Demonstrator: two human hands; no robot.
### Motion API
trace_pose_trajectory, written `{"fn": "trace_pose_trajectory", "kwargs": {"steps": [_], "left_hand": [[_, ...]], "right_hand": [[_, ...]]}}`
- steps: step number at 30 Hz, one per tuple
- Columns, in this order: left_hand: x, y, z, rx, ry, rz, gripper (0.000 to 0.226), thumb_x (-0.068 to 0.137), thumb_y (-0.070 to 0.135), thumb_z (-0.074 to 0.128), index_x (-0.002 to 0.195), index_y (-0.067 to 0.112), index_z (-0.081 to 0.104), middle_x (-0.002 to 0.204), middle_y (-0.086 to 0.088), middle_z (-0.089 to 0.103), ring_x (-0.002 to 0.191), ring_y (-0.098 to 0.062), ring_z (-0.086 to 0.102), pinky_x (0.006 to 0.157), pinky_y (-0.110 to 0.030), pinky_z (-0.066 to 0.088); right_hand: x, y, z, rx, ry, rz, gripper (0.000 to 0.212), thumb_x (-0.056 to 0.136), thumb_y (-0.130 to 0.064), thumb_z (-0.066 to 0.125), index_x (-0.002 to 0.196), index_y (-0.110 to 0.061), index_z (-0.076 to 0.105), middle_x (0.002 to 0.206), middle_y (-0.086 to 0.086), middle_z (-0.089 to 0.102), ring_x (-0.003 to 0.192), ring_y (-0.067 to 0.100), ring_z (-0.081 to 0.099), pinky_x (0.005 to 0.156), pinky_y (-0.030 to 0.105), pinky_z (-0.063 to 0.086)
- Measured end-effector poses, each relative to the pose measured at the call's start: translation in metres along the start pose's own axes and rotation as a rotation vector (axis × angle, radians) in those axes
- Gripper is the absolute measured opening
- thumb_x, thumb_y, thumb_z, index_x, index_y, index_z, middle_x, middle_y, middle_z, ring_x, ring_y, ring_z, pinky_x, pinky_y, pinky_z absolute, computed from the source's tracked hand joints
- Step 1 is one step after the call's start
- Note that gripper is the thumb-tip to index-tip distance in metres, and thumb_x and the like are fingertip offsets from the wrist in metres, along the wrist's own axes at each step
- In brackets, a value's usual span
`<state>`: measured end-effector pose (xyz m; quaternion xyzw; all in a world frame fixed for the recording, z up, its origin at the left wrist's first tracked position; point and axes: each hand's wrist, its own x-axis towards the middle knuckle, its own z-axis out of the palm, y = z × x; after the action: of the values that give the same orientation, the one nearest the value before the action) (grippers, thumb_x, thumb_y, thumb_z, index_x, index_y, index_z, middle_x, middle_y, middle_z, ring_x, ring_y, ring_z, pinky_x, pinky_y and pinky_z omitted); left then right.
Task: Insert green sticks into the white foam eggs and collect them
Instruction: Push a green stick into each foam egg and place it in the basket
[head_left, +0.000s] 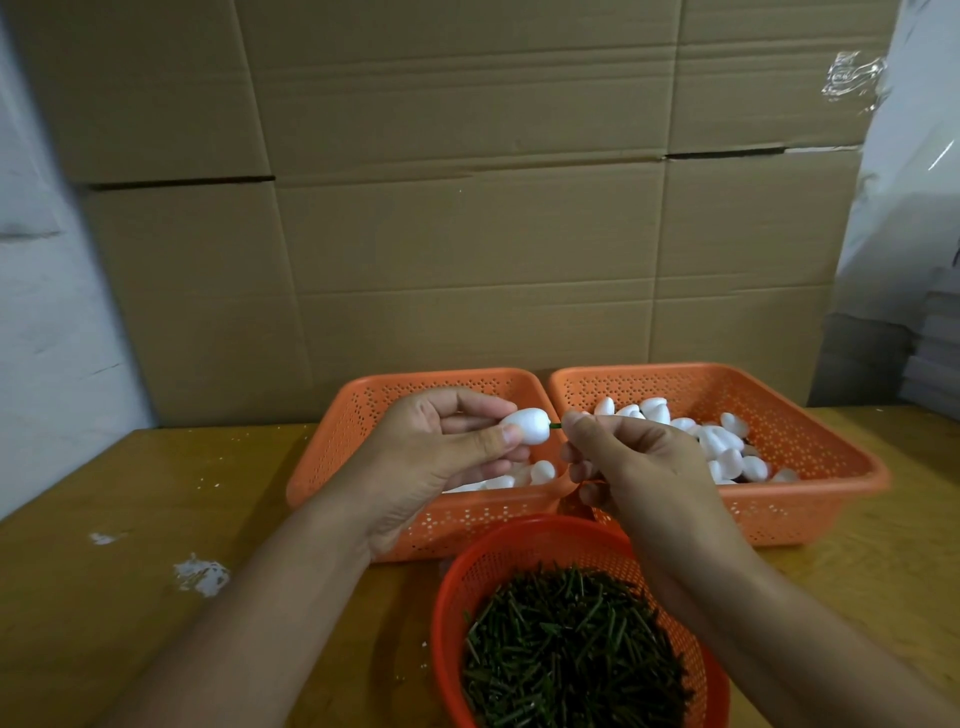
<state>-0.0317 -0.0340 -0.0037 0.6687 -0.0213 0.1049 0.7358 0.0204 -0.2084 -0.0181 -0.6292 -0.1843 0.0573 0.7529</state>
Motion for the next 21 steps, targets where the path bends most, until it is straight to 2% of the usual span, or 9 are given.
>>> {"fn": "trace_pose_trajectory", "kwargs": {"steps": [8, 18, 21], "left_hand": [[-0.0009, 0.0011, -0.0017, 0.063, -0.005, -0.012, 0.036, 0.071, 0.018, 0.081, 0.103, 0.007, 0.07, 0.101, -0.015, 0.077, 0.096, -0.026, 0.075, 0.075, -0.024, 0.06], [-0.0003, 0.0007, -0.001, 0.056, -0.005, -0.018, 0.036, 0.07, 0.018, 0.081, 0.102, 0.007, 0.07, 0.101, -0.016, 0.077, 0.093, -0.026, 0.076, 0.072, -0.023, 0.059], [-0.0006, 0.0016, -0.0036, 0.061, -0.015, -0.019, 0.03, 0.069, 0.021, 0.082, 0.097, 0.012, 0.074, 0.101, -0.016, 0.077, 0.093, -0.026, 0.076, 0.072, -0.023, 0.059]], "right_hand": [[0.0016, 0.0028, -0.0005, -0.02, -0.005, 0.028, 0.032, 0.091, -0.028, 0.068, 0.061, -0.017, 0.072, 0.058, -0.001, 0.06, 0.052, 0.007, 0.052, 0.055, 0.022, 0.046], [0.0031, 0.0049, -0.001, -0.003, -0.025, 0.046, 0.033, 0.092, -0.028, 0.068, 0.06, -0.019, 0.072, 0.059, -0.001, 0.059, 0.052, 0.008, 0.051, 0.055, 0.022, 0.046], [0.0038, 0.0052, -0.0019, 0.004, -0.058, 0.054, 0.031, 0.092, -0.028, 0.068, 0.062, -0.019, 0.072, 0.062, -0.003, 0.062, 0.055, 0.007, 0.053, 0.054, 0.02, 0.047]]}}
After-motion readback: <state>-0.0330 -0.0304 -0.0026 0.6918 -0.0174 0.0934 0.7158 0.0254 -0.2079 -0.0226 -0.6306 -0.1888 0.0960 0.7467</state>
